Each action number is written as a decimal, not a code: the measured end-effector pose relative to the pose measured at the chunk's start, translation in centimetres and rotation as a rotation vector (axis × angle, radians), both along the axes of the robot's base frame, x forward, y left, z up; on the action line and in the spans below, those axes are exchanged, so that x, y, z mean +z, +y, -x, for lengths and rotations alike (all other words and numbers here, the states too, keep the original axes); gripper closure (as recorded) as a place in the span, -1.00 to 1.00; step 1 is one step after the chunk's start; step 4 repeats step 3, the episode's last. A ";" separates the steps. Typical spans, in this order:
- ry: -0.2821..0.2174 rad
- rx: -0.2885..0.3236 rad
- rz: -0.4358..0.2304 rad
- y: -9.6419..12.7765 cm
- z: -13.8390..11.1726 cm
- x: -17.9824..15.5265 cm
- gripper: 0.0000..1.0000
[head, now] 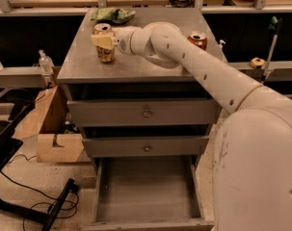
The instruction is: Pick orange can from bottom drawer and place on counter
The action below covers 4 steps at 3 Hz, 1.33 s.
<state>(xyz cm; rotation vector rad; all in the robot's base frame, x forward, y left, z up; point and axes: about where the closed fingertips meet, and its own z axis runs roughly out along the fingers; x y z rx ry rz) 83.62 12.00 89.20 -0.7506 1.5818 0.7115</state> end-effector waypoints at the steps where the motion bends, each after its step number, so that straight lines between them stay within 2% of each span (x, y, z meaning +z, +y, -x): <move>1: 0.000 0.000 0.000 0.0 0.0 0.1 -0.30; 2: 0.000 0.000 0.000 0.0 0.0 0.1 -0.78; 3: 0.001 0.003 0.000 0.2 0.0 0.0 -1.00; 4: 0.001 0.003 0.000 0.2 0.0 0.0 -1.00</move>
Offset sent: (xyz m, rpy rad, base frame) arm 0.0000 0.0000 0.0005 0.0000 0.0000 0.0000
